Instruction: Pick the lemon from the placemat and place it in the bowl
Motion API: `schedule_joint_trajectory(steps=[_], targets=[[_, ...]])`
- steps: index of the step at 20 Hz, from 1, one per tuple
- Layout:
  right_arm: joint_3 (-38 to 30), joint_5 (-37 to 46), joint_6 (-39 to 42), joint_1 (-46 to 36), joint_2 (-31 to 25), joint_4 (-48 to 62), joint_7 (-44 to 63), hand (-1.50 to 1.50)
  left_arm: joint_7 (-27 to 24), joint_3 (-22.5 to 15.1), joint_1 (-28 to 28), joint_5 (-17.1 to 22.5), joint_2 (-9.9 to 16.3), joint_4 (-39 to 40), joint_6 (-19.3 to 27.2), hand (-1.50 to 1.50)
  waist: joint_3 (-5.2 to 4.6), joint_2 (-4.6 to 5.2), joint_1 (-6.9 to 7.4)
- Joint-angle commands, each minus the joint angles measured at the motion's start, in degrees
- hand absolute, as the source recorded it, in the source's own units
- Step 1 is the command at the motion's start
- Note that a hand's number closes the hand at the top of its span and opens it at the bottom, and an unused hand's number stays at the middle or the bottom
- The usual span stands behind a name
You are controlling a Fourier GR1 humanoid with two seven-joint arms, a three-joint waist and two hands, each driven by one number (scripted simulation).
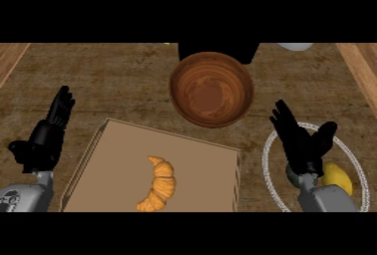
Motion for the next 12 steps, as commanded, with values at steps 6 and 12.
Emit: schedule_joint_trajectory(steps=[6,12], targets=[[7.2,-4.7,21.6,-6.3,-2.6,-17.7,-8.4,-1.50,0.6,8.0,-4.6,5.4,3.3,-3.4,-0.8,0.00,2.15,-1.75,0.18],[4.8,22.7,0.7,13.1,-10.6,-22.2,-28.9,-1.50,3.4,8.6,-2.5,7.3,1.7,-5.1,0.0,0.00,2.17,-1.42,-3.46]])
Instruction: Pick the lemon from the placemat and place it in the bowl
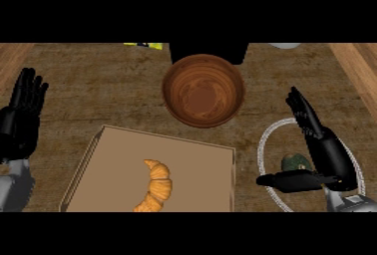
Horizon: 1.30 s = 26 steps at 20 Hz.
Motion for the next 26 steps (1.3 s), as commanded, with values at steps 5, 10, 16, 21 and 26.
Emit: schedule_joint_trajectory(steps=[5,10,16,21,26], targets=[[-1.2,12.2,-4.6,24.8,-10.2,-18.8,-12.9,-1.50,2.9,1.5,1.0,1.5,0.7,-3.9,-0.5,0.00,0.16,0.35,-0.47],[-12.7,13.7,-3.3,29.9,-19.6,-25.7,-3.0,-1.50,2.5,1.3,0.4,0.8,-0.1,-3.7,-0.2,0.00,0.10,0.67,0.13],[-23.4,13.6,6.5,38.5,-32.1,-31.2,9.6,-1.50,2.2,3.1,1.8,1.9,1.6,-4.1,-2.1,0.00,-0.04,0.49,-0.13],[-29.5,11.7,17.1,44.0,-38.3,-34.8,13.6,-1.50,1.9,3.4,0.1,2.9,0.9,-2.2,-3.5,0.00,0.03,0.70,-0.13],[-33.9,12.8,25.9,45.7,-40.2,-33.0,13.9,-1.50,2.6,4.0,-2.2,2.4,1.8,-0.4,-4.3,0.00,0.12,0.94,0.70]])
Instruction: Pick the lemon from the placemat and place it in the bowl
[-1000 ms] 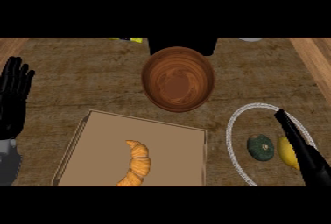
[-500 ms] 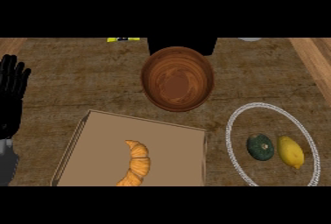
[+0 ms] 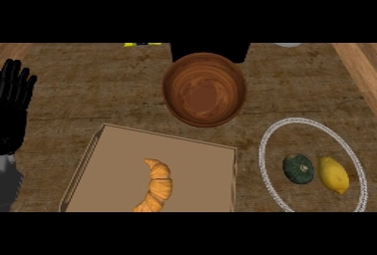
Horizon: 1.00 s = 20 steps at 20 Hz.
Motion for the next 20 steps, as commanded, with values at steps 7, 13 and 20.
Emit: schedule_joint_trajectory(steps=[7,13,20], targets=[[-5.1,5.2,13.6,-1.6,6.1,5.4,-2.3,-1.50,1.7,0.0,-1.1,-2.5,-1.8,-1.4,0.6,0.00,0.15,0.18,1.14],[1.4,11.9,15.7,-8.9,11.1,9.4,-1.3,-1.50,2.7,1.1,0.9,-1.6,-2.2,-4.2,-1.8,0.00,0.14,0.19,1.91],[10.9,23.1,12.1,-14.6,19.5,18.2,-2.2,-1.50,-0.7,3.9,-1.4,-1.3,-1.3,2.2,-5.7,0.00,0.14,0.31,1.75]])
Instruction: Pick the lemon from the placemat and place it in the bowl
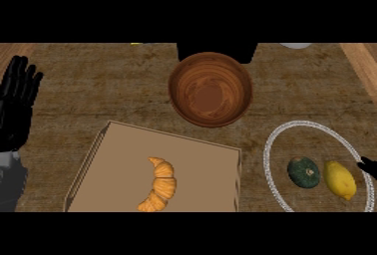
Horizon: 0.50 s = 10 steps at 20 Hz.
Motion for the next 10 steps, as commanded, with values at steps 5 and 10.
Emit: schedule_joint_trajectory(steps=[5,10], targets=[[3.8,11.2,-4.8,-3.8,6.7,13.0,-8.9,-1.50,-2.6,1.1,-2.1,-1.4,-1.4,4.6,-1.5,0.00,0.01,0.02,-0.35],[2.3,11.4,-0.4,-10.0,8.8,15.3,-9.1,-1.50,1.4,3.0,3.1,-0.8,-0.9,-3.5,-2.2,0.00,-0.01,-0.05,0.06]])
